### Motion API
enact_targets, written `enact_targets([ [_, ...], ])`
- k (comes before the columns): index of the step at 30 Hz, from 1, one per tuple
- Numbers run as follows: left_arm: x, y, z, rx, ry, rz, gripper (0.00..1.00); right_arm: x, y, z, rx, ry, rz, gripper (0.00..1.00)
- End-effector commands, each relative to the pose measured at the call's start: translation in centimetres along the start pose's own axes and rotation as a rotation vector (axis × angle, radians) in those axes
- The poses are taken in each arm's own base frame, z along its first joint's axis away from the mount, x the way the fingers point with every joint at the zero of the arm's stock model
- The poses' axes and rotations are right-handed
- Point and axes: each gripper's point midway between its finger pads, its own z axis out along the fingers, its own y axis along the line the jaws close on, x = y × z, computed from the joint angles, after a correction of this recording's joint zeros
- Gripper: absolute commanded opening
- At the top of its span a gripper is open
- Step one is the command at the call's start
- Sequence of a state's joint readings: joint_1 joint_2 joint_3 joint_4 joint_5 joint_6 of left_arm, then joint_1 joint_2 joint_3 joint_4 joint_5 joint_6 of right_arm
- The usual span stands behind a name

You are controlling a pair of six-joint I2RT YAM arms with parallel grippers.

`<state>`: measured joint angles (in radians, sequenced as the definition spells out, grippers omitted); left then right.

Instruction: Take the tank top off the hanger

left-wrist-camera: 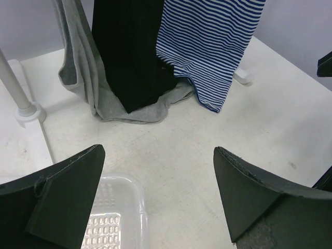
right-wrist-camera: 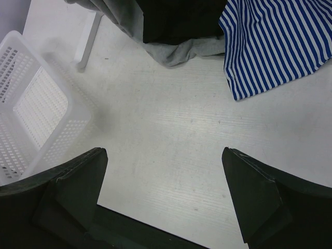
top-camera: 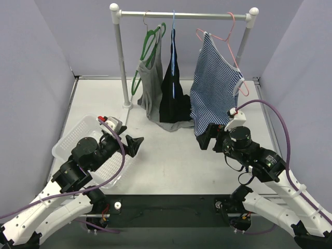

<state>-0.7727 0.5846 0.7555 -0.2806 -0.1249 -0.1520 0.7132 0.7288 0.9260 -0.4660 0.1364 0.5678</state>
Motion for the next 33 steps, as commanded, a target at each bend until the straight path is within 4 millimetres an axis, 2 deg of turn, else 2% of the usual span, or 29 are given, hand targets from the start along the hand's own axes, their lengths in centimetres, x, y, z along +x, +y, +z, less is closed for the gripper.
enact_targets([
  [1,-1.0,0.7,0.2,-0.041,-0.058,-0.009,0.97,-1.9,0.7,-0.8,-0.015,-0.049,0.019,1.0],
  [6,-1.6,2.0,-0.5,-0.111,-0.088,-0.018,0.92,-1.9,0.6,-1.1,-0.017,-0.056,0.016,1.0],
  [9,-2.9,3.0,-1.2,-0.164,-0.124,0.012,0.89,-1.8,0.7,-1.6,-0.039,-0.055,0.001,1.0],
  [13,-6.2,5.9,-2.6,-0.347,-0.178,0.015,0.89,-1.7,1.9,-3.0,-0.136,-0.055,-0.032,0.99],
  [14,-8.0,6.9,-3.0,-0.42,-0.174,0.044,0.89,-1.5,2.2,-3.3,-0.17,-0.048,-0.068,0.98],
  [15,-8.8,7.4,-3.0,-0.458,-0.163,0.065,0.89,-0.9,3.5,-3.8,-0.252,-0.015,-0.087,0.97],
  [16,-8.9,7.8,-2.1,-0.494,-0.121,0.095,0.89,-0.7,4.1,-4.2,-0.291,-0.013,-0.1,0.96],
  [17,-9.6,8.4,-2.1,-0.529,-0.107,0.114,0.89,-0.6,4.4,-4.4,-0.319,-0.006,-0.12,0.93],
  [18,-11.9,8.5,-2.4,-0.544,-0.133,0.134,0.88,-0.4,4.9,-4.7,-0.35,0.005,-0.131,0.92],
  [19,-12.3,8.5,-1.2,-0.54,-0.111,0.152,0.87,-0.1,5.5,-5.0,-0.391,0.018,-0.14,0.9],
  [20,-13.2,8.8,-0.9,-0.539,-0.118,0.147,0.85,0.0,5.7,-5.3,-0.405,0.02,-0.145,0.88],
  [21,-15.7,7.8,-0.8,-0.475,-0.163,0.128,0.83,0.0,5.7,-5.3,-0.409,0.022,-0.145,0.87],
  [23,-16.5,7.4,1.0,-0.414,-0.153,0.09,0.81,0.0,5.8,-5.7,-0.42,0.014,-0.142,0.84],
  [24,-19.1,7.2,0.8,-0.373,-0.199,0.07,0.8,0.2,5.6,-5.7,-0.42,0.016,-0.142,0.83],
  [25,-18.7,7.6,2.4,-0.368,-0.162,0.05,0.76,0.2,5.6,-5.9,-0.423,0.008,-0.138,0.82],
  [27,-20.9,7.4,3.1,-0.311,-0.185,0.035,0.72,0.3,5.4,-6.0,-0.423,0.003,-0.127,0.79],
  [28,-20.6,7.6,4.9,-0.289,-0.158,0.032,0.68,0.4,5.4,-6.1,-0.425,0.003,-0.124,0.78],
  [31,-21.4,6.0,7.6,-0.159,-0.15,0.045,0.63,0.5,5.3,-6.4,-0.428,-0.006,-0.107,0.76],
  [33,-21.2,5.8,9.0,-0.131,-0.136,0.049,0.62,0.4,5.3,-6.6,-0.434,-0.011,-0.107,0.75],
])
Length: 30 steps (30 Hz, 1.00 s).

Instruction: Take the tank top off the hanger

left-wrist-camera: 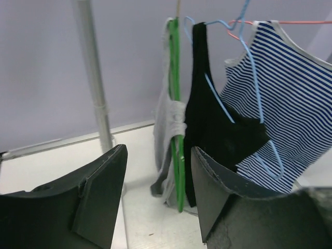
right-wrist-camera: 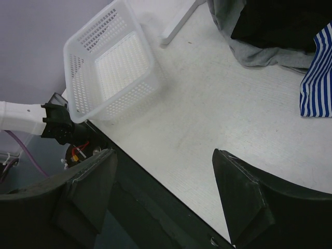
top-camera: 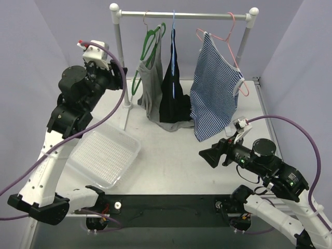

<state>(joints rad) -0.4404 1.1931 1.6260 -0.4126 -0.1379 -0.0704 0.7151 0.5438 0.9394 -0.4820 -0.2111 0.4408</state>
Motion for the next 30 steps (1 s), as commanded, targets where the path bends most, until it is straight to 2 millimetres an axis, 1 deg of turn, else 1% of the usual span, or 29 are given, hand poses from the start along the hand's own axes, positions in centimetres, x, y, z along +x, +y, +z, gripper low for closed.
enact_targets([
  [1,0.7,-4.0,2.9,0.21,0.05,-0.011,0.61,-0.2,0.7,-0.2,-0.039,-0.022,0.0,0.75],
  [2,0.8,-4.1,3.4,0.212,0.061,-0.01,0.59,-0.2,0.6,-0.2,-0.038,-0.023,0.001,0.75],
  [3,2.4,-4.2,4.6,0.214,0.111,-0.006,0.58,-0.2,0.6,-0.3,-0.039,-0.028,0.0,0.75],
  [4,2.4,-4.3,4.9,0.216,0.115,-0.004,0.57,-0.3,0.6,-0.3,-0.037,-0.028,0.0,0.75],
  [7,4.3,-4.3,6.4,0.211,0.157,0.004,0.53,-0.3,0.7,-0.4,-0.039,-0.029,-0.001,0.73],
  [8,4.9,-4.0,7.0,0.191,0.166,0.011,0.52,-0.3,0.6,-0.5,-0.037,-0.035,-0.001,0.73],
  [11,6.2,-3.4,7.9,0.159,0.189,0.036,0.48,-0.4,0.6,-0.6,-0.037,-0.042,-0.001,0.73],
  [13,6.6,-3.3,8.1,0.159,0.196,0.052,0.45,-0.4,0.5,-0.6,-0.034,-0.042,-0.001,0.72],
  [15,6.8,-3.3,8.4,0.163,0.195,0.062,0.31,-0.5,0.6,-0.6,-0.033,-0.047,-0.003,0.72],
  [16,6.7,-3.4,8.5,0.163,0.192,0.064,0.26,-0.6,0.5,-0.7,-0.031,-0.05,0.0,0.72],
  [17,6.3,-3.4,8.5,0.164,0.183,0.065,0.14,-0.7,0.5,-0.6,-0.028,-0.051,0.0,0.72],
  [19,5.9,-3.5,8.4,0.164,0.17,0.067,0.05,-0.8,0.5,-0.6,-0.026,-0.051,0.002,0.72],
  [20,5.2,-3.4,8.2,0.164,0.15,0.067,0.0,-0.9,0.6,-0.6,-0.026,-0.051,0.003,0.72],
  [22,4.4,-3.6,8.0,0.169,0.126,0.067,0.0,-1.1,0.5,-0.5,-0.021,-0.053,0.002,0.72],
  [25,2.5,-3.9,7.3,0.164,0.068,0.068,0.0,-1.4,0.4,-0.5,-0.009,-0.062,0.007,0.72],
  [26,1.4,-4.3,6.8,0.17,0.035,0.066,0.0,-1.5,0.4,-0.5,-0.006,-0.065,0.008,0.72],
  [27,0.7,-3.8,6.7,0.136,0.013,0.093,0.0,-1.5,0.4,-0.5,-0.004,-0.068,0.011,0.72],
  [30,-1.1,-3.6,6.0,0.101,-0.033,0.107,0.0,-1.8,0.5,-0.5,-0.007,-0.08,0.023,0.72],
])
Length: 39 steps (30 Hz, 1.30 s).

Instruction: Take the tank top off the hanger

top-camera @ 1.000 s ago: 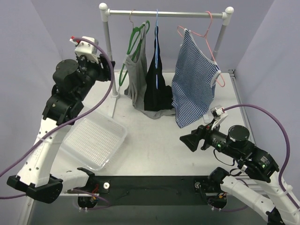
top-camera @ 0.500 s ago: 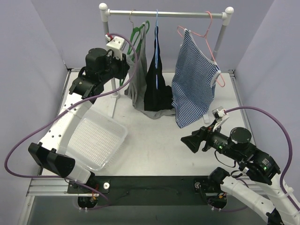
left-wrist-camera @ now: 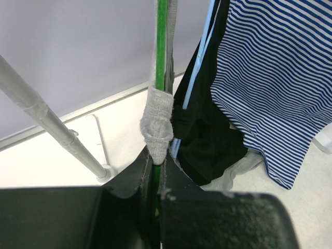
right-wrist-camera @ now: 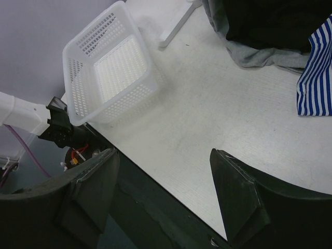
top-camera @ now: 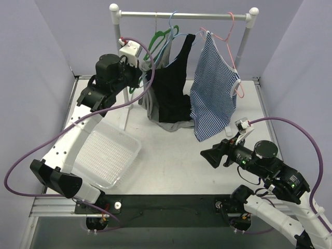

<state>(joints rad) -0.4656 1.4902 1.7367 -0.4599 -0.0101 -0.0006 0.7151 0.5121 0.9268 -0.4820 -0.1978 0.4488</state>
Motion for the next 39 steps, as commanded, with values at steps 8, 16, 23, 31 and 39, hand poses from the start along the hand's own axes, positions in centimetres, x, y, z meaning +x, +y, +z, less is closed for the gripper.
enact_targets([
  [8,-10.5,1.0,-6.4,-0.111,-0.328,0.028,0.0,-2.0,1.1,0.4,-0.032,-0.064,0.039,0.72],
  [16,-7.4,1.0,-9.2,-0.105,-0.235,0.0,0.0,-3.6,1.7,0.8,-0.036,-0.093,0.043,0.71],
  [23,-2.7,1.0,-13.7,-0.095,-0.142,-0.046,0.0,-8.0,4.2,2.4,-0.095,-0.152,0.017,0.65],
  [31,2.0,-1.8,-17.9,0.059,-0.058,-0.129,0.0,-16.1,8.4,5.4,-0.196,-0.301,-0.076,0.59],
  [39,6.9,-5.3,-20.6,0.248,0.037,-0.195,0.0,-20.1,12.7,9.7,-0.333,-0.406,-0.162,0.55],
])
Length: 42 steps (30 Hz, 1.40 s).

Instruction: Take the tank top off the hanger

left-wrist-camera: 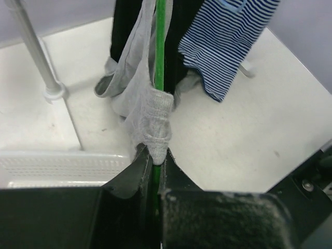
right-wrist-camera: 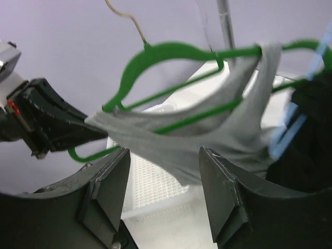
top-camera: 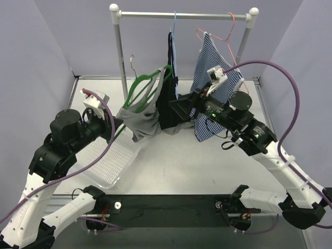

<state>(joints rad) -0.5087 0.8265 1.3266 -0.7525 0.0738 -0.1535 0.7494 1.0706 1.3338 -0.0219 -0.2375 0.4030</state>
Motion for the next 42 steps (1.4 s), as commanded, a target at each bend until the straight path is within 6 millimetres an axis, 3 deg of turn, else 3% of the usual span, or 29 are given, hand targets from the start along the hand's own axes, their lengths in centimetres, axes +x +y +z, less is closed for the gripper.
enact_targets([
  [1,0.8,-2.4,-1.8,0.128,-0.01,-0.047,0.0,-4.5,3.9,2.3,-0.154,-0.157,-0.09,0.55],
  [5,2.0,-2.4,-2.9,0.133,0.002,-0.048,0.0,-3.9,5.3,4.5,-0.174,-0.151,-0.173,0.59],
  [8,2.5,-3.0,-3.5,0.169,0.004,-0.052,0.0,-3.0,4.4,6.5,-0.092,-0.135,-0.197,0.61],
  [15,3.5,-3.9,-3.9,0.225,0.025,-0.05,0.0,-1.5,5.2,9.7,-0.047,-0.113,-0.276,0.61],
  [18,3.7,-4.0,-4.0,0.238,0.03,-0.037,0.0,-1.5,5.3,10.6,-0.036,-0.131,-0.269,0.6],
  [24,4.2,-4.3,-4.3,0.261,0.033,-0.029,0.0,-1.1,4.7,11.6,0.007,-0.136,-0.264,0.49],
  [29,4.3,-4.7,-4.6,0.281,0.031,-0.022,0.0,-0.1,5.0,11.9,-0.012,-0.116,-0.277,0.5],
  [30,4.3,-4.6,-4.6,0.278,0.032,-0.022,0.0,0.3,4.9,12.1,-0.011,-0.106,-0.28,0.47],
  [32,4.2,-4.5,-4.7,0.27,0.026,-0.021,0.0,0.5,4.8,12.1,0.0,-0.099,-0.284,0.29],
  [33,4.2,-4.5,-4.8,0.268,0.025,-0.021,0.0,0.6,4.8,12.0,0.003,-0.096,-0.285,0.09],
  [34,4.0,-4.3,-4.8,0.257,0.018,-0.022,0.0,0.6,4.6,12.0,0.018,-0.1,-0.284,0.0],
  [36,3.7,-4.1,-5.0,0.242,0.008,-0.024,0.0,0.5,4.7,11.7,0.023,-0.107,-0.287,0.0],
  [38,3.5,-3.5,-5.2,0.203,-0.003,-0.027,0.16,-0.2,4.6,11.4,0.04,-0.125,-0.287,0.0],
  [39,3.0,-3.3,-5.5,0.188,-0.02,-0.026,0.48,-0.5,4.7,11.3,0.05,-0.135,-0.285,0.0],
  [41,2.3,-2.7,-6.3,0.154,-0.069,-0.029,0.68,-1.6,4.2,10.9,0.105,-0.171,-0.274,0.0],
  [42,2.0,-2.7,-6.7,0.152,-0.094,-0.026,0.73,-2.3,4.3,10.7,0.119,-0.19,-0.267,0.0],
])
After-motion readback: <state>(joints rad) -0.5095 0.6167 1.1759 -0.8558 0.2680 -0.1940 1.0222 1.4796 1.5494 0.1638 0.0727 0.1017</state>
